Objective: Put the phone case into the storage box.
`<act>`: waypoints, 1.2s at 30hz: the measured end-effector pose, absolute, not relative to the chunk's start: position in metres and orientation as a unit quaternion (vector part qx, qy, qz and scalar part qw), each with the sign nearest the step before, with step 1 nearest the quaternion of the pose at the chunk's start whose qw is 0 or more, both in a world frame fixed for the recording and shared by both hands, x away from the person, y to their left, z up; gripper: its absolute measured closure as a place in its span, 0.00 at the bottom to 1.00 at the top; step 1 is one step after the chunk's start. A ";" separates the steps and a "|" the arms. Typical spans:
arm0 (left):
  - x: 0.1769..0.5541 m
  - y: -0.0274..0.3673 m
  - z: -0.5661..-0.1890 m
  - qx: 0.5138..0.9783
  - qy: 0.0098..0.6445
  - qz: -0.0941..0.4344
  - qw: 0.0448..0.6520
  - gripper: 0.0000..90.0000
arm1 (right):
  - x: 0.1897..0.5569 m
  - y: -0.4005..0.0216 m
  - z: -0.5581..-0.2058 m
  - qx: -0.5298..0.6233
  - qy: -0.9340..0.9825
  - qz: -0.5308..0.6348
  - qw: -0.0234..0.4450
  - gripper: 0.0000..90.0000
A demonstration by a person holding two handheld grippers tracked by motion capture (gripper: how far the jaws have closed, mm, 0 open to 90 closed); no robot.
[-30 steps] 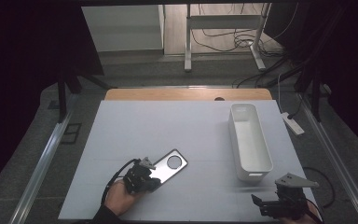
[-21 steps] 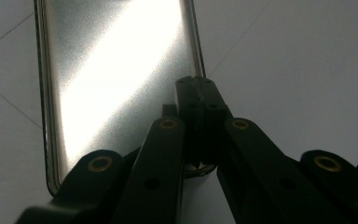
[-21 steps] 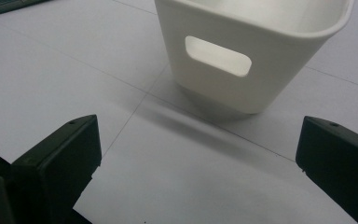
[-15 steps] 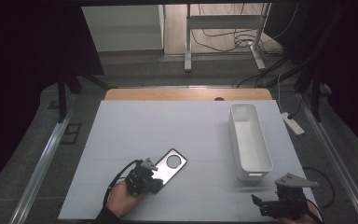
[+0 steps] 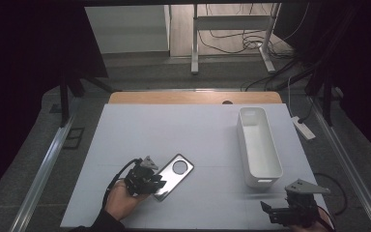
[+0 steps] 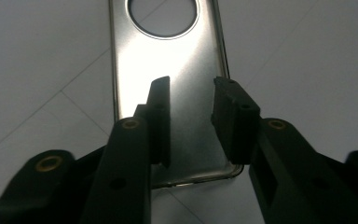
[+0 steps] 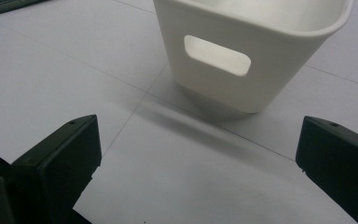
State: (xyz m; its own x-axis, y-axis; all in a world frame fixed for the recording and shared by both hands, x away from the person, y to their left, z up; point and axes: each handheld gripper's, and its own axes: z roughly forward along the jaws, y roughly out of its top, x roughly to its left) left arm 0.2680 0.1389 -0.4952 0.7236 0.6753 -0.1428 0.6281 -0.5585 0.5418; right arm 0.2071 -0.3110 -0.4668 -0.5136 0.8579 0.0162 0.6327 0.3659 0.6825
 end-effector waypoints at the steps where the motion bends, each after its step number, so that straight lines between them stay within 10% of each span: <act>1: 0.269 0.139 -0.494 0.882 0.370 0.041 0.289 0.69 | 0.207 -0.311 -0.467 0.461 0.808 0.323 0.174 0.00; 18: 0.293 0.155 -0.487 0.877 0.406 0.058 0.249 0.05 | 0.207 -0.311 -0.467 0.462 0.807 0.324 0.173 0.00; 36: 0.303 0.157 -0.494 0.887 0.391 0.061 0.238 0.00 | 0.207 -0.312 -0.467 0.461 0.808 0.325 0.172 0.00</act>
